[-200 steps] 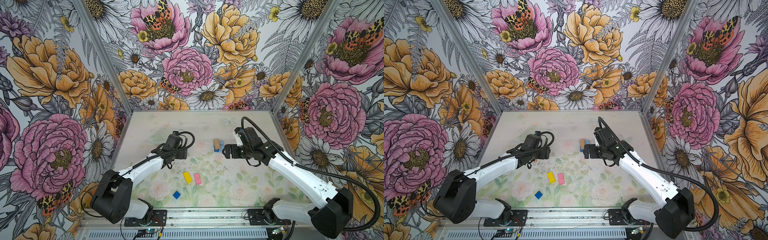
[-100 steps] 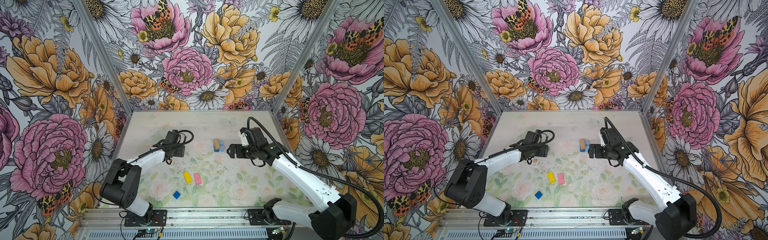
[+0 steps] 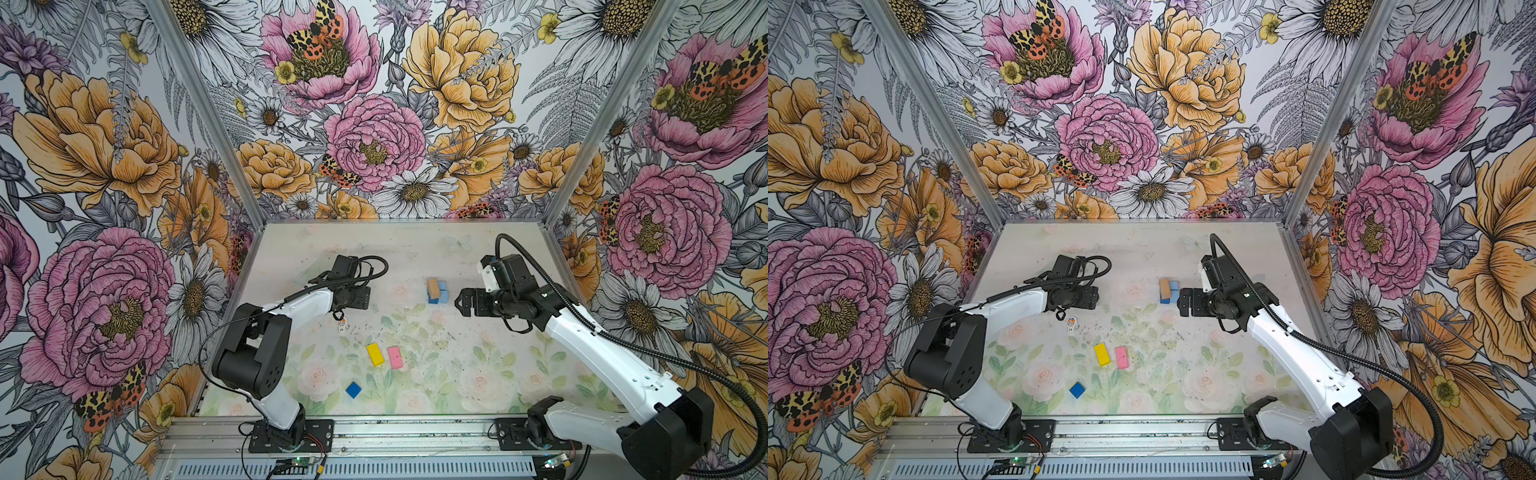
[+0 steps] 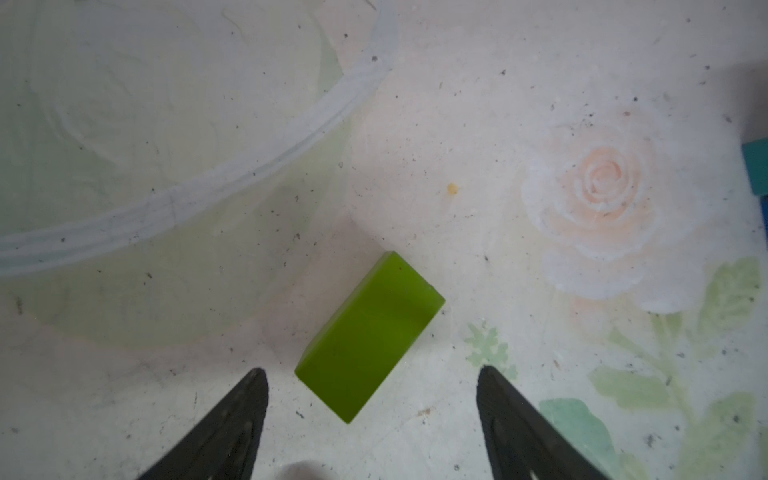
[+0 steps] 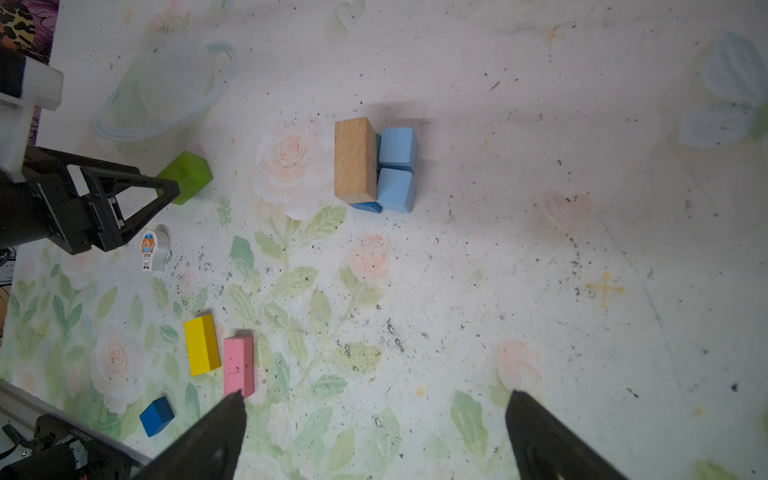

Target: Build the wood block tower

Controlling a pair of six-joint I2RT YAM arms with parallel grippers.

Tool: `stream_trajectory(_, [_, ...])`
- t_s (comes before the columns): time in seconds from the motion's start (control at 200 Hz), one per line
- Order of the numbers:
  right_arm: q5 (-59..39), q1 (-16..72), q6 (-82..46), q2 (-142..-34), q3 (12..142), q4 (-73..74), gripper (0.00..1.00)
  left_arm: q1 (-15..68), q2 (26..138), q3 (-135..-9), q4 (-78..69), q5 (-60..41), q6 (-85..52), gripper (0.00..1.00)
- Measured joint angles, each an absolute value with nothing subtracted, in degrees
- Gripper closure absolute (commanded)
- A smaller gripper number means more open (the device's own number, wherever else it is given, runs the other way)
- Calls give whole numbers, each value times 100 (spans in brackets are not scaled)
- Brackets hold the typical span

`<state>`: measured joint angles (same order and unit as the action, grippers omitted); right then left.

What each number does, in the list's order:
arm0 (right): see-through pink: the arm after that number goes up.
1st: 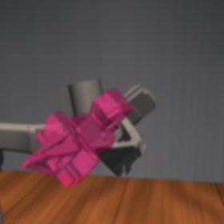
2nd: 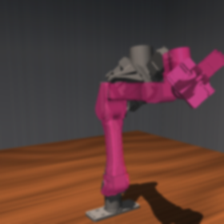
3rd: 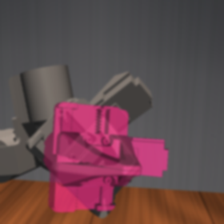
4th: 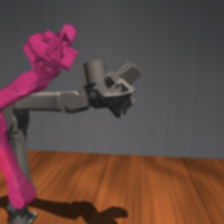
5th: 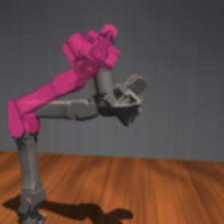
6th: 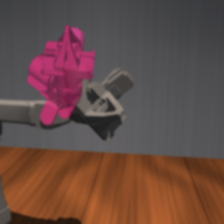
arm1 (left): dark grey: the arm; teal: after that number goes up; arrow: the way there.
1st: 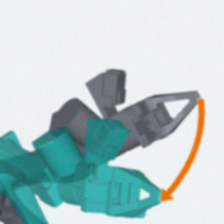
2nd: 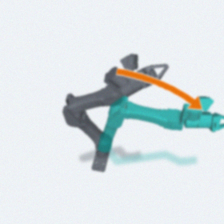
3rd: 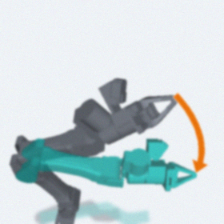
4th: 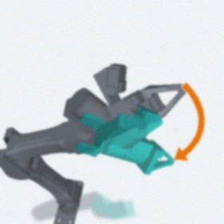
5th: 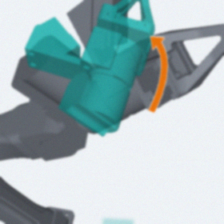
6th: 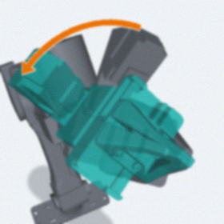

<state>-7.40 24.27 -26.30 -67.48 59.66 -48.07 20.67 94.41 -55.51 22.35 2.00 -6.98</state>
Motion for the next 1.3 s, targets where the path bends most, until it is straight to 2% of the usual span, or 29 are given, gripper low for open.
stream_trajectory(0.29, [-742, 2390, -2596, -6554, 5771, -4880, 0, 1892, 9743, -5767, 2335, -12, -685, 20])
stream_trajectory(0.625, [-740, 2362, -2578, -6399, 5666, -4954, 1, 1863, 10086, -5961, 2473, -456, -639, 28])
stream_trajectory(0.796, [-740, 2362, -2580, -6333, 5666, -4954, 1, 2067, 10086, -5961, 2552, -532, -639, 33])
stream_trajectory(1.061, [-740, 2362, -2582, -6254, 5640, -4969, 0, 2705, 10073, -5992, 2705, -576, -663, 33])
stream_trajectory(1.296, [-740, 2362, -2602, -6034, 5524, -4998, 0, 2751, 10127, -6396, 3002, -248, -910, 32])
